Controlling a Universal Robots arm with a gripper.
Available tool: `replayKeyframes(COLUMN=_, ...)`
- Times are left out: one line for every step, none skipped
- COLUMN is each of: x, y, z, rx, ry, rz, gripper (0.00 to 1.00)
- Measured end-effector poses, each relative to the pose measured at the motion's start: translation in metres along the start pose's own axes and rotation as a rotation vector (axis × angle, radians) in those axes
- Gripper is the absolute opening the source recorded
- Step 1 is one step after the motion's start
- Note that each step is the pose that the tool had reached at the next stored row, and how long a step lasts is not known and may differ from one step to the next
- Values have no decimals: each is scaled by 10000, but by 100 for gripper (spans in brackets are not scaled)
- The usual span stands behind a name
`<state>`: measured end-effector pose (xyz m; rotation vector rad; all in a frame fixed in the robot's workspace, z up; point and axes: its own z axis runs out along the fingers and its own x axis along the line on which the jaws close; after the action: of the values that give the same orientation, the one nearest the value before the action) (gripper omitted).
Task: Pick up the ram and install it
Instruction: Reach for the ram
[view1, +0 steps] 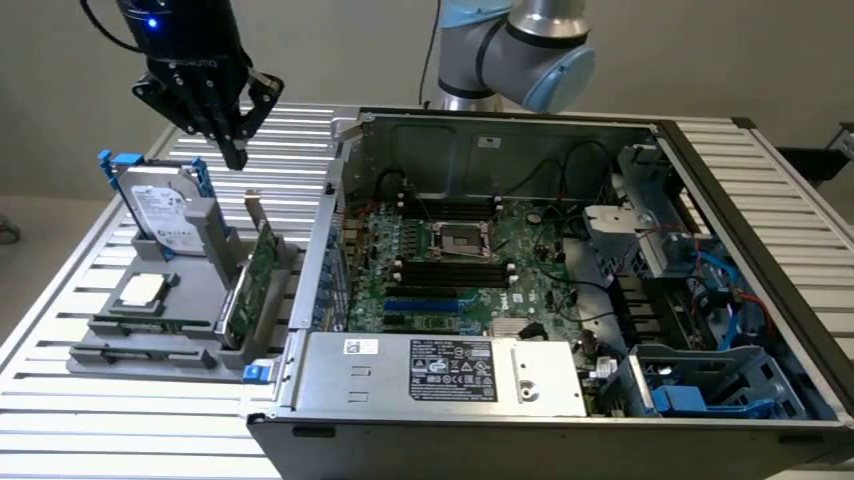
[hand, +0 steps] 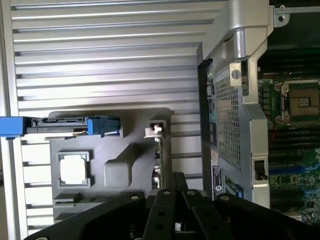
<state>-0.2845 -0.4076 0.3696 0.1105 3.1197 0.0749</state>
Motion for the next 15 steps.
replayKeyframes(x=44, y=-16, z=5, rx=0, ry=0, rz=-1, gripper=11)
replayKeyframes(x=88, y=-34, z=9, rx=0, ry=1, rz=0, gripper=11)
replayKeyframes(x=133, y=-55, z=14, rx=0, ry=0, rz=0, gripper=11)
replayKeyframes(x=172, y=-75, z=16, rx=0, ry=0, rz=0, gripper=11)
replayKeyframes(x=210, y=-97, z=20, rx=0, ry=0, rz=0, gripper=11)
replayKeyframes(x=247, y=-121, z=23, rx=0, ry=0, rz=0, gripper=11)
replayKeyframes(x=283, y=-147, z=25, rx=0, ry=1, rz=0, gripper=11)
replayKeyframes(x=311, y=-173, z=28, rx=0, ry=0, rz=-1, gripper=11)
replayKeyframes(x=336, y=-199, z=30, rx=0, ry=2, rz=-1, gripper=11)
replayKeyframes(x=356, y=-225, z=33, rx=0, ry=6, rz=-1, gripper=11)
replayKeyframes(x=374, y=-250, z=35, rx=1, ry=14, rz=1, gripper=11)
replayKeyframes(x=389, y=-277, z=39, rx=1, ry=23, rz=2, gripper=11)
replayKeyframes(x=404, y=-305, z=42, rx=3, ry=32, rz=2, gripper=11)
replayKeyframes(x=419, y=-332, z=45, rx=3, ry=41, rz=2, gripper=11)
replayKeyframes(x=433, y=-360, z=49, rx=3, ry=52, rz=3, gripper=11)
